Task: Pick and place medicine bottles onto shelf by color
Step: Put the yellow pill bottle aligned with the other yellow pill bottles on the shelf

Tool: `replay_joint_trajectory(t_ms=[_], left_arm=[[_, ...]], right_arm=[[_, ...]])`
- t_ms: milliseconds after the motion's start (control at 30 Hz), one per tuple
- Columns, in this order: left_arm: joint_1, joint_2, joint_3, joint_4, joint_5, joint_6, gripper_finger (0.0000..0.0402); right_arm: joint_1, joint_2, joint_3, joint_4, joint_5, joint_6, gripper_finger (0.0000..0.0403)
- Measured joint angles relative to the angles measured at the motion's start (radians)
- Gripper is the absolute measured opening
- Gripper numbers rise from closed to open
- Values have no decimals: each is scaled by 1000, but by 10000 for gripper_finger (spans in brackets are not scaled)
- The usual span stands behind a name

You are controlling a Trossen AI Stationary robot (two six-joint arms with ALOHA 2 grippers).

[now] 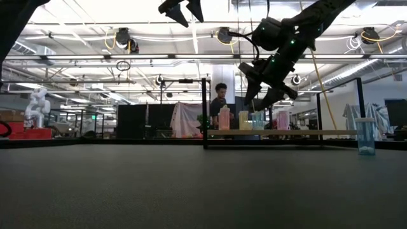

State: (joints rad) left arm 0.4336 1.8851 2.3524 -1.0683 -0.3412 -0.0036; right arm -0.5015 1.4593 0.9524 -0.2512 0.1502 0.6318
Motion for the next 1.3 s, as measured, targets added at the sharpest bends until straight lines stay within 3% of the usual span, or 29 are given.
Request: replay_joint_trajectory(t_ms=[233,400,767,1033,1167,1300], left_arm=[[34,0,0,62,-1,86,379],[52,0,0,76,-1,117,379],[64,0,-1,67,-1,169,379],[68,0,-1,76,-1,209,379],[77,0,-1,75,-1,209,379],[85,0,-1,75,-1,209,379]], right_arm=[[-12,93,49,-45,-79,109,221],[-23,184,136,-145,-29,109,221],[-61,203,147,-122,-23,172,221],[-59,265,150,-93,-96,194,221],[-60,263,149,-94,-94,194,204],[-60,263,149,-102,-92,192,163]])
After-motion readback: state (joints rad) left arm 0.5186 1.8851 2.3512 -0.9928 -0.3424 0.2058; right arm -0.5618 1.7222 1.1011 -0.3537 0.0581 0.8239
